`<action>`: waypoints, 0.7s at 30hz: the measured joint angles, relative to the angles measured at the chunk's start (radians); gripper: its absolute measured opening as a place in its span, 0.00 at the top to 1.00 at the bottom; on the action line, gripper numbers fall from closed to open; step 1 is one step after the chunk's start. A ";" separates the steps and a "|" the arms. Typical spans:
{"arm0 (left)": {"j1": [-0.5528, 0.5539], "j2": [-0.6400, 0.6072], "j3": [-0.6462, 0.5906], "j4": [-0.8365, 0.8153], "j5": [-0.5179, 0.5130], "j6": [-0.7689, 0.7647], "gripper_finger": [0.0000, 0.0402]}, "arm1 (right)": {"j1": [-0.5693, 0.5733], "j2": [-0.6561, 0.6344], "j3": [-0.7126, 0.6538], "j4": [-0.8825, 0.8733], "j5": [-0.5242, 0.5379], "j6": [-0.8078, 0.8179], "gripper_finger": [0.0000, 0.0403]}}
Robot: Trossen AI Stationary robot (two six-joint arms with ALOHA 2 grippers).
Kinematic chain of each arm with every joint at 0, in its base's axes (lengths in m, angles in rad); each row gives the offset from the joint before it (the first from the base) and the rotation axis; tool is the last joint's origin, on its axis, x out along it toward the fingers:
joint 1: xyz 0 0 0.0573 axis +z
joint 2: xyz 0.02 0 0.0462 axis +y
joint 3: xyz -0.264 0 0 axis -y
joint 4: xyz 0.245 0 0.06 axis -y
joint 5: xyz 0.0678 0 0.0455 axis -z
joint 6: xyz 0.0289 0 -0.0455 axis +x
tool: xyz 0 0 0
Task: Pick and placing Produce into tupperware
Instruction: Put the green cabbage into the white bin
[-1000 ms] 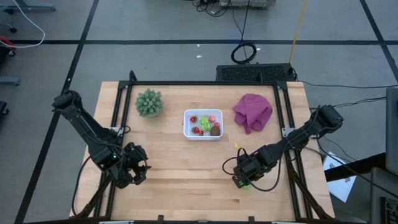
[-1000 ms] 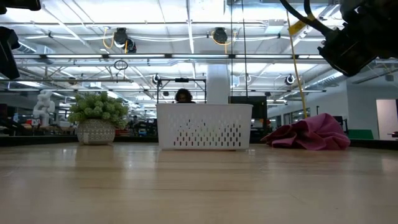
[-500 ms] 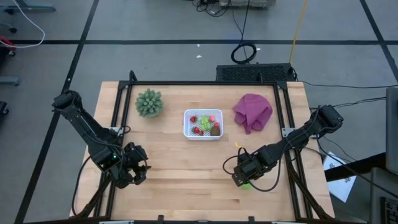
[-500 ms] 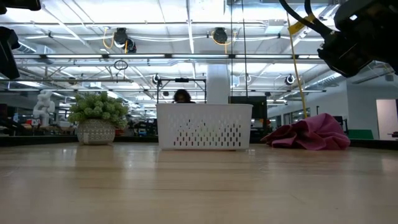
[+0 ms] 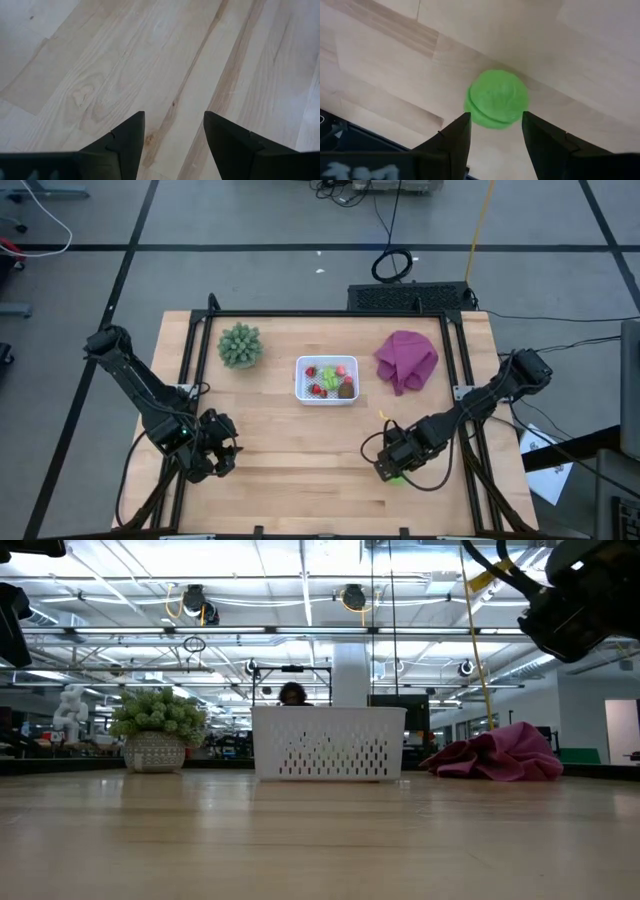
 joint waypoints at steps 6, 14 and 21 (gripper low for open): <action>0.000 0.000 0.000 0.000 0.000 0.000 0.48 | 0.028 0.000 0.000 0.021 0.025 0.031 0.58; 0.000 0.000 0.000 0.001 0.000 -0.004 0.48 | 0.030 0.006 0.000 0.021 0.049 0.040 0.58; 0.000 0.000 0.000 0.002 0.001 -0.004 0.48 | 0.044 0.009 -0.068 0.125 0.046 0.072 0.58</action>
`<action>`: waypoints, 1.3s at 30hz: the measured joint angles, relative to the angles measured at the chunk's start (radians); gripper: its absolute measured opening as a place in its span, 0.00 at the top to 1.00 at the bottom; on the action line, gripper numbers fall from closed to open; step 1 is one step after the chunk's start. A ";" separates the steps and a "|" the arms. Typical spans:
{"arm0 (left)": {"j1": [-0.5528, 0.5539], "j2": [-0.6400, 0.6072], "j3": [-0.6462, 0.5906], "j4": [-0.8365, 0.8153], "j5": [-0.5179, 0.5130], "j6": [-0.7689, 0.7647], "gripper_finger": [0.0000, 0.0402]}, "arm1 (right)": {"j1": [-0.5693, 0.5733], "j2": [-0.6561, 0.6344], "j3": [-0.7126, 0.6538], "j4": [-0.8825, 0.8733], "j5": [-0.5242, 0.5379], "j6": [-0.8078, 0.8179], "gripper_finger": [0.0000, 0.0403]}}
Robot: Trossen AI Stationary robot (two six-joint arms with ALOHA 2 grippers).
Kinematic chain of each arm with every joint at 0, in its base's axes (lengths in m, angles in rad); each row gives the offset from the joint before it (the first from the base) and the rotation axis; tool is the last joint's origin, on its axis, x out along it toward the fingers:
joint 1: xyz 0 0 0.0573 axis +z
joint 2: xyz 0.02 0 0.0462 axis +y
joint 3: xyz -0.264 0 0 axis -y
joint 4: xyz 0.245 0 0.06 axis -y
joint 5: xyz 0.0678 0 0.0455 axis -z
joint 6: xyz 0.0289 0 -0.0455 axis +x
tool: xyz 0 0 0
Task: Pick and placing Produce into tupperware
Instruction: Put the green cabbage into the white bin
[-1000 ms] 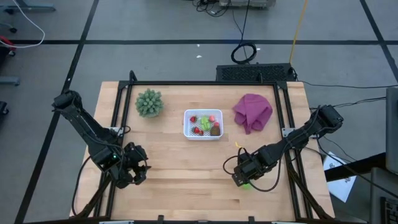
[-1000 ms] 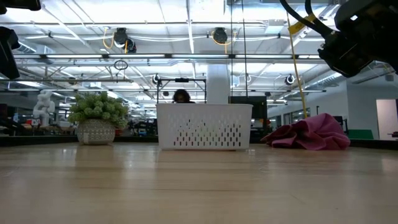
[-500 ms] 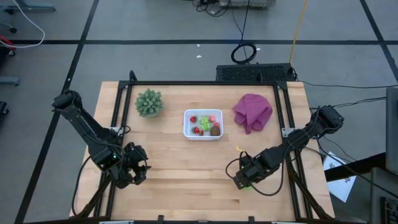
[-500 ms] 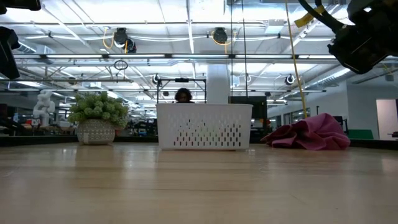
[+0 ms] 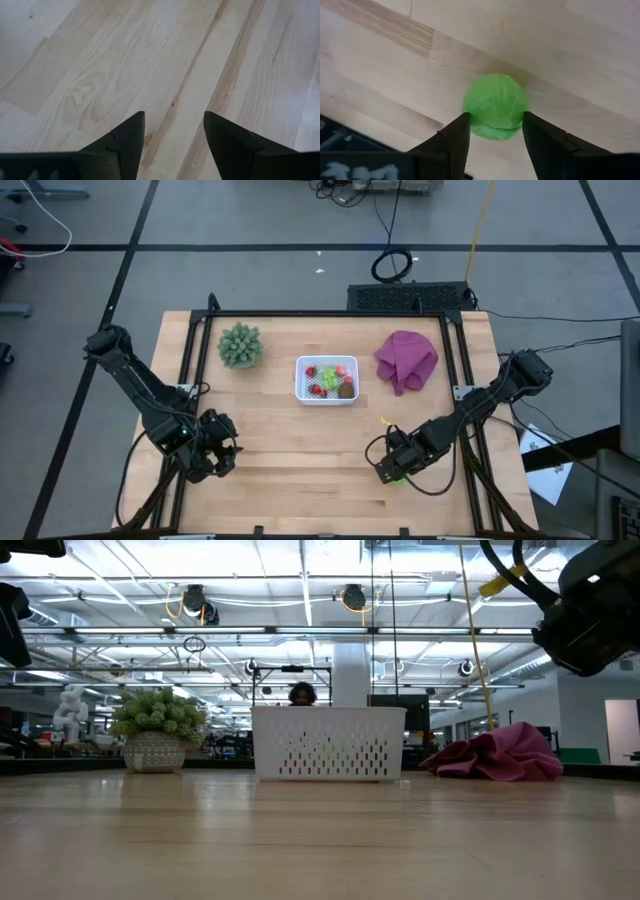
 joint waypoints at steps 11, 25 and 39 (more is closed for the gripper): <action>0.000 0.000 0.000 0.001 0.000 -0.002 0.48 | 0.005 -0.001 -0.064 0.125 0.000 0.005 0.58; 0.000 0.000 0.000 0.001 0.000 -0.004 0.48 | -0.023 0.001 -0.065 0.088 0.049 -0.070 0.58; 0.000 0.000 0.000 0.001 0.001 -0.004 0.48 | -0.081 0.004 -0.072 0.015 0.059 -0.205 0.62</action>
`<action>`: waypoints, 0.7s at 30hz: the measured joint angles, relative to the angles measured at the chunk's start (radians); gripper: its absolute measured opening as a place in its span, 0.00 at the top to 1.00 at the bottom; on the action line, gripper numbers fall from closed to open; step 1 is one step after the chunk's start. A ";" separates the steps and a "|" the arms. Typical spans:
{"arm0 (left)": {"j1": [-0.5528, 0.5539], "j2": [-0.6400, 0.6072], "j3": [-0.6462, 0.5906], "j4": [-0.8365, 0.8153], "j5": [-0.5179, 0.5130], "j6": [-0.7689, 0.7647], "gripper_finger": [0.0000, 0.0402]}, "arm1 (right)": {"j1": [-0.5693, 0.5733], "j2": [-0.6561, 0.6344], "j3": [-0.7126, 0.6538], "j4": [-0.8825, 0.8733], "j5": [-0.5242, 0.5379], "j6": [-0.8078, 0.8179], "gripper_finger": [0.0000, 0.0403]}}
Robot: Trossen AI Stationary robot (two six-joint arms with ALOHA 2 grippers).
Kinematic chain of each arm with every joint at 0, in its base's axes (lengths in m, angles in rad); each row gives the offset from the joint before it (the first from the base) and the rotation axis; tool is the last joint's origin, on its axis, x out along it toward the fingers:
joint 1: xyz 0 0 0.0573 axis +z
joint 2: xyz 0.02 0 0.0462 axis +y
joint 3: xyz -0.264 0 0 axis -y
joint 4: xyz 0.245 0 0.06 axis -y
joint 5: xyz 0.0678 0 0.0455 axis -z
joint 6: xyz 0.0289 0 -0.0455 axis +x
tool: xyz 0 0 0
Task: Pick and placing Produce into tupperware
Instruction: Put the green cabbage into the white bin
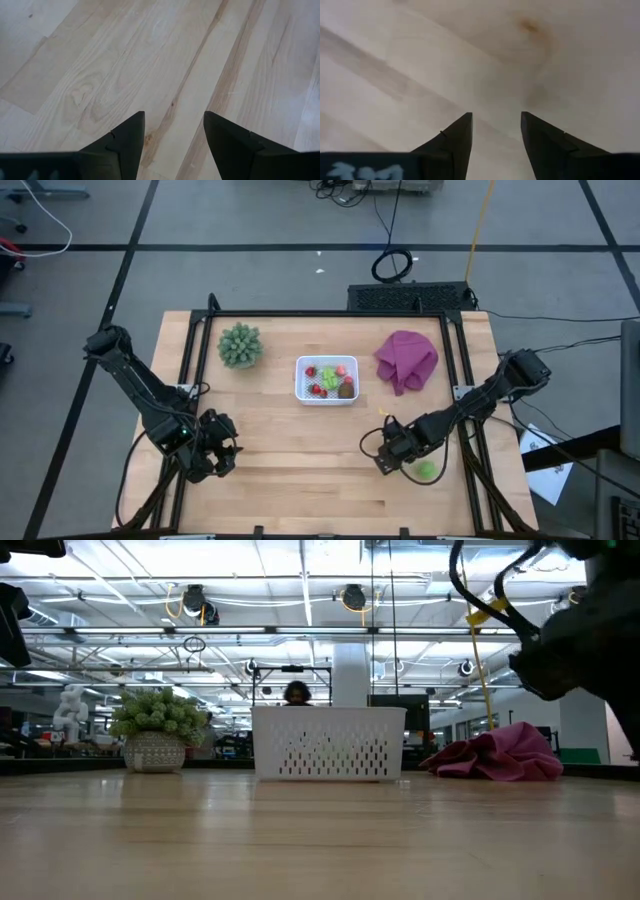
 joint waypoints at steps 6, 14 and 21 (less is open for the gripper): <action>0.000 0.000 0.000 0.000 0.000 0.000 0.48 | -0.004 -0.024 0.003 0.013 0.062 -0.050 0.68; 0.000 0.000 0.000 0.001 0.000 -0.006 0.48 | -0.020 -0.093 0.004 -0.004 0.106 -0.087 0.72; 0.000 0.000 0.000 0.001 0.000 -0.005 0.48 | 0.017 -0.165 0.005 0.022 0.099 -0.054 0.74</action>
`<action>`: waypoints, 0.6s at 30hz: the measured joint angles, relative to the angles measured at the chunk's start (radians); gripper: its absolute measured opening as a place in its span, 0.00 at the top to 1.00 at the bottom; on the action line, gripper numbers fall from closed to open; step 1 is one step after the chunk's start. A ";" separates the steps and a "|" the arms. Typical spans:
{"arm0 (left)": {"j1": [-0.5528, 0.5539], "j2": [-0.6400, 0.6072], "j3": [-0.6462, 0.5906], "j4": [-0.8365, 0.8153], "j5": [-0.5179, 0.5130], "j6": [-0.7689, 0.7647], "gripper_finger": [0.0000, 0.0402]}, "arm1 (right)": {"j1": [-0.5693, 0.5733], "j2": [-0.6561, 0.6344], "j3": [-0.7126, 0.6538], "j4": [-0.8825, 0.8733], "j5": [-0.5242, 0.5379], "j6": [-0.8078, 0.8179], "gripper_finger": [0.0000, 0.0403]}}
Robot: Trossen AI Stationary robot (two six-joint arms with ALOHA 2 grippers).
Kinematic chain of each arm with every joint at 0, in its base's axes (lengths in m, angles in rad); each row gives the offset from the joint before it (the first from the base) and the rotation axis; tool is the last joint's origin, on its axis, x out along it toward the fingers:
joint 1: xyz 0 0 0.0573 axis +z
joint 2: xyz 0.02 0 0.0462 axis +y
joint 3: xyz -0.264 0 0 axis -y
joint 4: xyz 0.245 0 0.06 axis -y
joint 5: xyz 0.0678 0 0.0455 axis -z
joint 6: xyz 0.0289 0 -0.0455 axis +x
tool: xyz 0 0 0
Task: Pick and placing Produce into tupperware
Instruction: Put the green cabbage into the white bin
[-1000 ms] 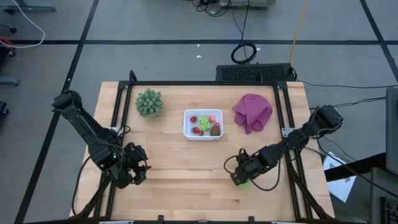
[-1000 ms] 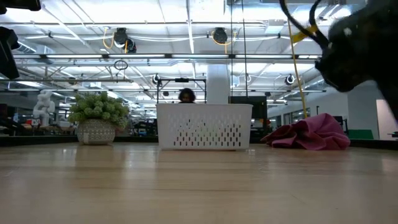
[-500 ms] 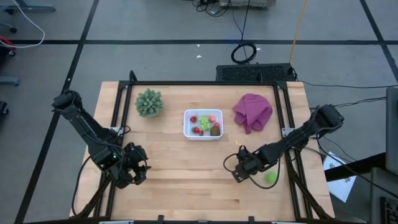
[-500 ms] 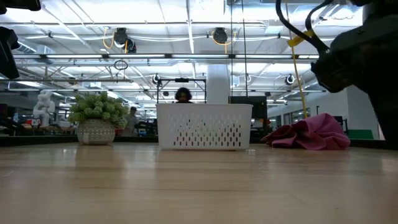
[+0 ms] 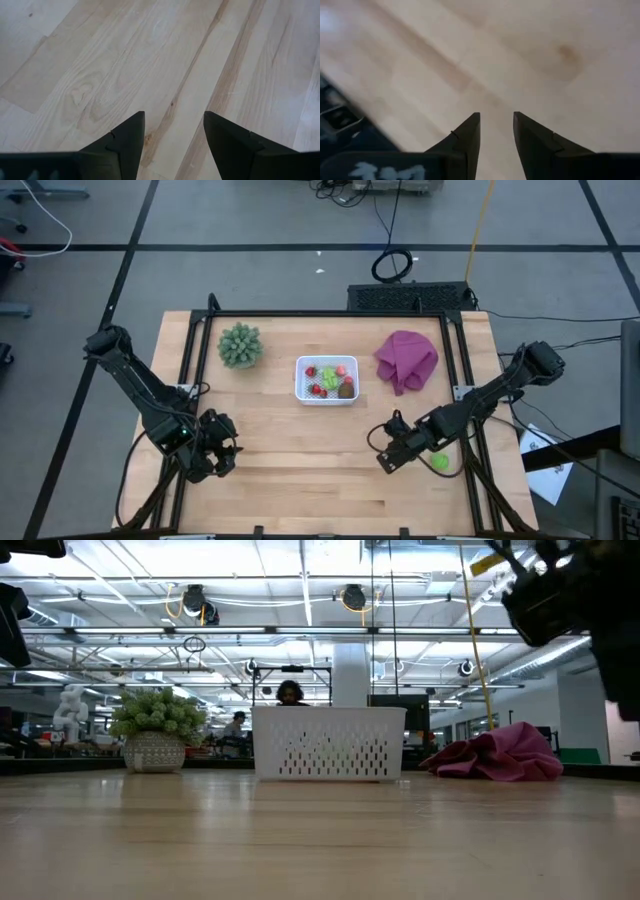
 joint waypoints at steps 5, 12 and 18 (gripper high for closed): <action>0.000 0.000 0.000 0.000 0.000 0.000 0.48 | 0.011 -0.007 0.000 0.065 -0.001 -0.006 0.74; 0.000 0.000 0.000 0.002 0.000 -0.001 0.48 | 0.003 -0.007 0.000 0.182 -0.001 -0.078 0.74; 0.000 0.000 0.000 0.002 -0.001 0.001 0.48 | 0.003 -0.008 0.001 0.206 -0.002 -0.122 0.74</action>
